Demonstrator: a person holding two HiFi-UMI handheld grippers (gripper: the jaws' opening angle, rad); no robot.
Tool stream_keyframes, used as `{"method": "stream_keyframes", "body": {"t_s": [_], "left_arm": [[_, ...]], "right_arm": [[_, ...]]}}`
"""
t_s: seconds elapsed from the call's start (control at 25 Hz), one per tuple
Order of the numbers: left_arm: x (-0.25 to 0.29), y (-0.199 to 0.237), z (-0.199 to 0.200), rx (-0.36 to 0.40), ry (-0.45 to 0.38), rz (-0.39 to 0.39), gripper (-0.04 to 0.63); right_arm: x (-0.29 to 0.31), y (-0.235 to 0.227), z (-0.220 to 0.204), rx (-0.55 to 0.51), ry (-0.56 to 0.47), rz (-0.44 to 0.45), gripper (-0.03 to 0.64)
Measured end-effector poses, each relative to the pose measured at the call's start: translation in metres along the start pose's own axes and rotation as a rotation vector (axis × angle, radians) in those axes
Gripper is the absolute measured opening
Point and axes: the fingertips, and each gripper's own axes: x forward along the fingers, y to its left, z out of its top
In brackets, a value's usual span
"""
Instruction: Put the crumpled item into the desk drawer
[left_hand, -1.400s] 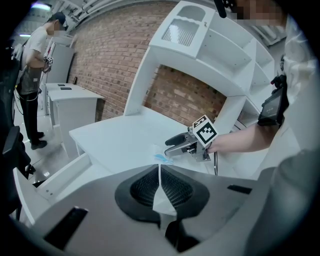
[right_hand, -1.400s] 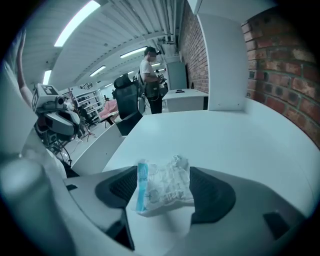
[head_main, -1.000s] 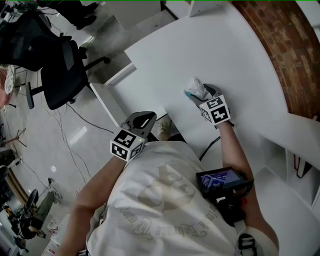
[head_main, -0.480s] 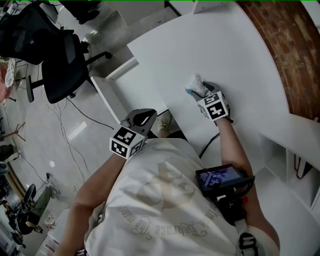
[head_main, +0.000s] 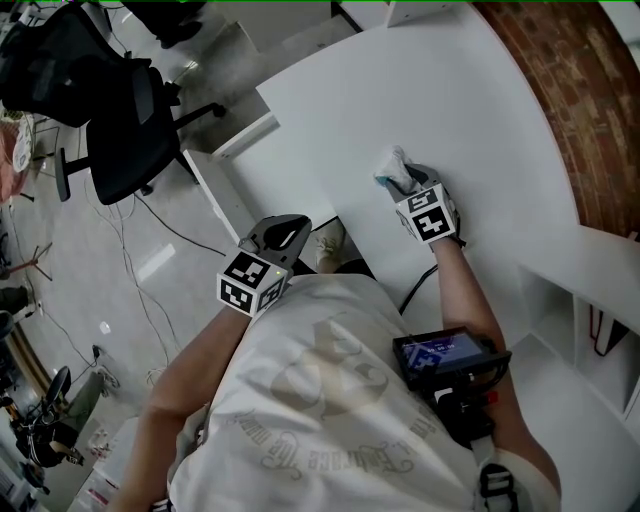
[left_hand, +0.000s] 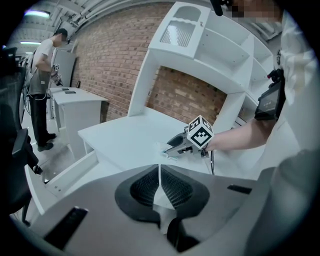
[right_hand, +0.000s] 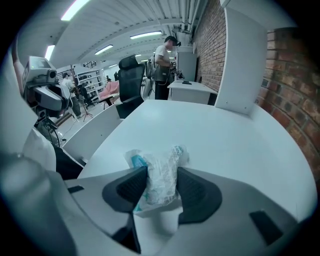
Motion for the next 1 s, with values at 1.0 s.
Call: {"method": "stream_keyframes", "body": {"t_s": [1.0], "left_arm": [[-0.025, 0.014, -0.004, -0.044, -0.013, 0.078, 0.029]], "right_arm": [[-0.002, 0.042, 0.047, -0.023, -0.114, 0.054, 0.196]]}}
